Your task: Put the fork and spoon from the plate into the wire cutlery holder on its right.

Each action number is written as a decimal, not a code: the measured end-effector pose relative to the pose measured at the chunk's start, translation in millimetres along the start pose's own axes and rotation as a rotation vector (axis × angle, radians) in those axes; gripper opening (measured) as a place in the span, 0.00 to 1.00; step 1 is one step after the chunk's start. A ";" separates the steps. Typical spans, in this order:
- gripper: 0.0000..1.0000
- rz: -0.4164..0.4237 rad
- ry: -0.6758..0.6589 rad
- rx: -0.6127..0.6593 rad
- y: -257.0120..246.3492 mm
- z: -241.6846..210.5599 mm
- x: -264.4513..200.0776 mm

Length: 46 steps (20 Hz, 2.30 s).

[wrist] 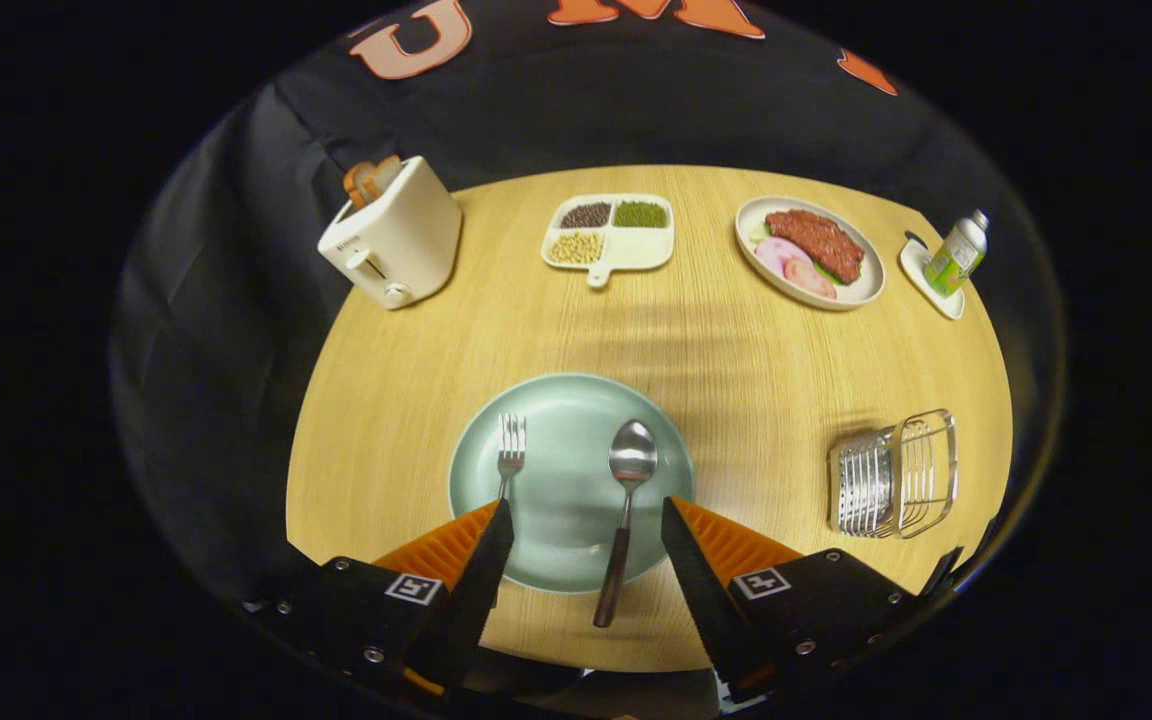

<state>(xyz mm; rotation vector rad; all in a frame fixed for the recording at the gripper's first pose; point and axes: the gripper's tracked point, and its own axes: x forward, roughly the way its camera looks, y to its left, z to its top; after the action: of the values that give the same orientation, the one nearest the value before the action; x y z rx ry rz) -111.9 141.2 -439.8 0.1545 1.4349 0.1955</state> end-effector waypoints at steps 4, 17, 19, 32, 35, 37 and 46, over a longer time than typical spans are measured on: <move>0.81 -0.061 0.110 -0.010 -10.2 -22.0 26.1; 0.25 -0.158 0.190 0.115 -23.6 -39.3 73.1; 0.12 -0.154 0.197 0.138 -24.1 -39.9 75.2; 0.04 -0.038 0.031 0.120 -22.0 -19.7 25.7; 0.04 -0.018 -0.040 0.130 -30.3 -11.1 -4.6; 0.03 -0.001 -0.108 0.137 -41.1 -1.7 -26.3; 0.04 -0.105 -0.233 0.236 -146.6 -4.5 -91.9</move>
<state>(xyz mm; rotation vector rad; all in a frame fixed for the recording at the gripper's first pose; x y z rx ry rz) -121.8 -22.5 -384.3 0.2852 1.2268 -0.0776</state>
